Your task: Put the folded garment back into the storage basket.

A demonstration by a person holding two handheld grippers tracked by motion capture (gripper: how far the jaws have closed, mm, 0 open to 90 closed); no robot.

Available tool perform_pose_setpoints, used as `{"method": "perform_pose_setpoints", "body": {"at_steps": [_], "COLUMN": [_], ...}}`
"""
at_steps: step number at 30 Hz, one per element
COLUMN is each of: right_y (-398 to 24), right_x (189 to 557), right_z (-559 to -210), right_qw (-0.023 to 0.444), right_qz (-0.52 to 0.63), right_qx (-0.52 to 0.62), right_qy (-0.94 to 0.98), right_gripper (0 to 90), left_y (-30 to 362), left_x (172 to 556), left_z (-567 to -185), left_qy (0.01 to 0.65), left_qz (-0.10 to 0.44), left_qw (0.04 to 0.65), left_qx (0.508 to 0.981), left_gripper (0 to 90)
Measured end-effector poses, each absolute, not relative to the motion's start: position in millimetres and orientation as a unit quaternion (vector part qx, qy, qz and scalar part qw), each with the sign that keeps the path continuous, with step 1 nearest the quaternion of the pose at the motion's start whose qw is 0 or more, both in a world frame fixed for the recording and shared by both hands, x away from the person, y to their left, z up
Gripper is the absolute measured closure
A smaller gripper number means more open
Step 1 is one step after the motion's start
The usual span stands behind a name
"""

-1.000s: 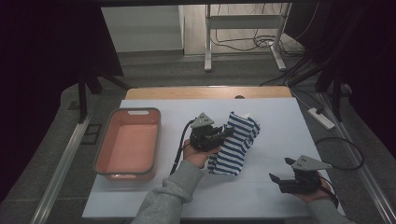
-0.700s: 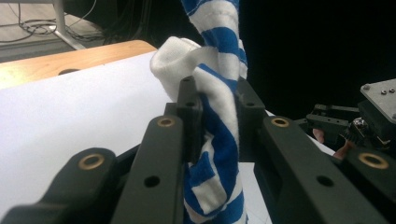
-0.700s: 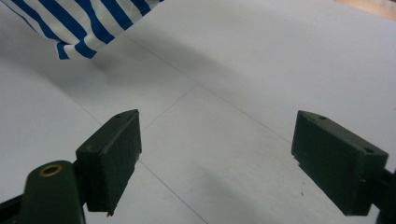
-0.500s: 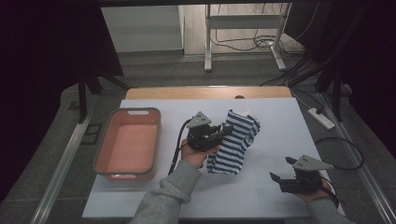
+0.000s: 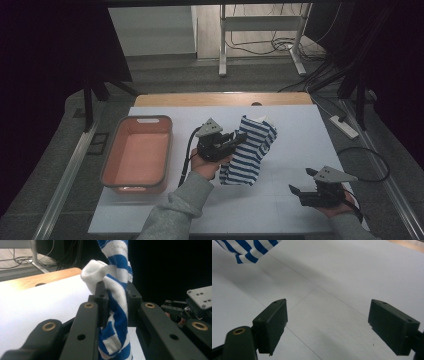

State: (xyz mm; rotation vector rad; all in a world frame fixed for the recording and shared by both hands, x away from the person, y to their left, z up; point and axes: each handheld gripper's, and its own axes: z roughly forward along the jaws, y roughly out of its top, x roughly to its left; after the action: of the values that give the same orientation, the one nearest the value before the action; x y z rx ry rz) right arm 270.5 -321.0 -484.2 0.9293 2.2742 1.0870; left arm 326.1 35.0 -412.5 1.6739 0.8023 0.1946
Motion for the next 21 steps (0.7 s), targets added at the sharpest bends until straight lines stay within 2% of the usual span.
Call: {"method": "perform_pose_setpoints", "body": {"at_steps": [21], "right_y": [-321], "right_x": [271], "right_z": [-485], "right_qw": [0.226], "right_qz": [0.391], "right_qx": [0.338], "right_qy": [0.825], "right_gripper": [16.5], "left_y": [58], "left_x": [319], "left_z": [-401], "left_qy": [0.355], "left_qz": [0.104], "left_qw": [0.598], "left_qx": [0.711], "left_gripper": [76.7]}}
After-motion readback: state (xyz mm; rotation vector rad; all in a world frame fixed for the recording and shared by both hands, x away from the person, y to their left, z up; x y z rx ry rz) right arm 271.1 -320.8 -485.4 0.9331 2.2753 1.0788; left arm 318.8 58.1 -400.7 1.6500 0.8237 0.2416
